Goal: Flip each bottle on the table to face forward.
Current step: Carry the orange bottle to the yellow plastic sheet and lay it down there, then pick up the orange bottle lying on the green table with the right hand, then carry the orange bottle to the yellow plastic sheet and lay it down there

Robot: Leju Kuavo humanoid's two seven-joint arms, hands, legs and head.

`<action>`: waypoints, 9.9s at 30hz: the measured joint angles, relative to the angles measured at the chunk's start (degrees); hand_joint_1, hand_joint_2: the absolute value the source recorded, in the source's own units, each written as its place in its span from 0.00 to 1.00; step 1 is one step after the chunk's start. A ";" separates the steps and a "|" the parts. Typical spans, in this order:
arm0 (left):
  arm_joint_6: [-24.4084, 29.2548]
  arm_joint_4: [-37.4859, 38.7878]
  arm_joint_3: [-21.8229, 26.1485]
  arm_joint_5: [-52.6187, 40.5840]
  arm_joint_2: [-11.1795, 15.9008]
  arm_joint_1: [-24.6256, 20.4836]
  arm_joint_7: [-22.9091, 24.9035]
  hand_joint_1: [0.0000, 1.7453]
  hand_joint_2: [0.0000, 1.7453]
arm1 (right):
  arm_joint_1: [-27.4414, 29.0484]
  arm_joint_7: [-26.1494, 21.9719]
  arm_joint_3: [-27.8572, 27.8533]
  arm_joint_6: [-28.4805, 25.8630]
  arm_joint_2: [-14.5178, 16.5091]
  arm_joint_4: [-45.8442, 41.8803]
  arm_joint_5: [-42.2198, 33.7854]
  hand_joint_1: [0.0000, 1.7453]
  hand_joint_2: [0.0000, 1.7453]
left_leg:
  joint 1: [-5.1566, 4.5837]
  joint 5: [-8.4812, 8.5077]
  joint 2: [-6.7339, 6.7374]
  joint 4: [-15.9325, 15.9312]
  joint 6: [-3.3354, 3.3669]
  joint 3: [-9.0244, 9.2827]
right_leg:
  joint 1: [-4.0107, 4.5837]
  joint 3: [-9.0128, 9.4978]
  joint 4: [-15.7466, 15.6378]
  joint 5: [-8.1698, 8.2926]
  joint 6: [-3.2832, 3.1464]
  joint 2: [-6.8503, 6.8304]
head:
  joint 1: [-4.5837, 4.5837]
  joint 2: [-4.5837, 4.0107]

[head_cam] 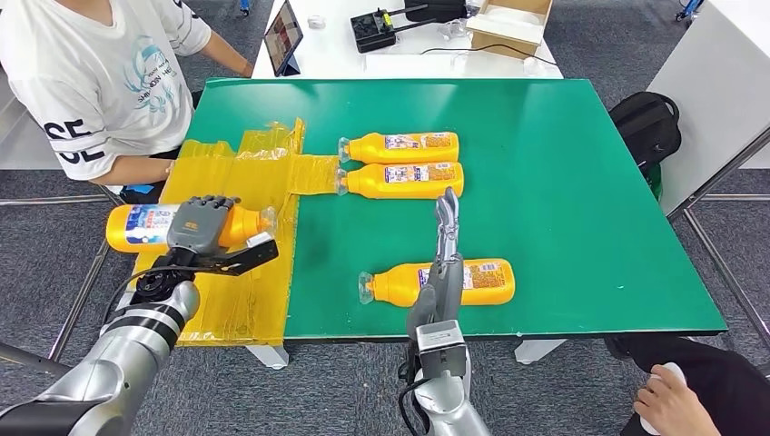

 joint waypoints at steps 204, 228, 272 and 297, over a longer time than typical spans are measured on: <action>6.84 -30.10 -5.80 59.10 -16.35 32.96 -21.77 0.00 1.00 | -20.89 36.61 0.63 25.55 -26.84 31.00 29.51 1.00 1.00 | -0.04 0.03 -0.27 0.01 0.03 0.02 | -0.01 0.15 -0.07 0.01 0.03 -0.26 | -0.03 0.00; -2.76 -29.52 -5.78 60.81 -17.88 32.41 -20.09 0.00 1.00 | -11.37 16.63 -8.61 5.24 -18.69 19.74 30.59 1.00 1.00 | -0.03 0.02 -0.33 0.01 0.03 -0.11 | -0.01 0.04 -0.06 -0.01 0.03 -0.29 | -0.02 0.00; -45.61 -45.37 -13.71 100.37 -17.61 34.74 -9.58 0.00 1.00 | 5.97 -0.03 -9.53 3.50 -5.86 10.18 17.26 1.00 1.00 | -0.03 -0.04 -0.31 -0.01 0.06 -0.18 | -0.01 -0.01 -0.06 -0.08 0.06 -0.29 | -0.03 0.00; -45.44 -44.89 -14.42 95.63 -17.26 35.23 -10.21 0.00 1.00 | 3.36 2.34 -3.33 6.83 -5.97 19.10 23.59 1.00 1.00 | -0.03 -0.03 -0.28 -0.01 0.06 -0.17 | -0.01 -0.05 -0.06 -0.08 0.07 -0.28 | -0.03 0.00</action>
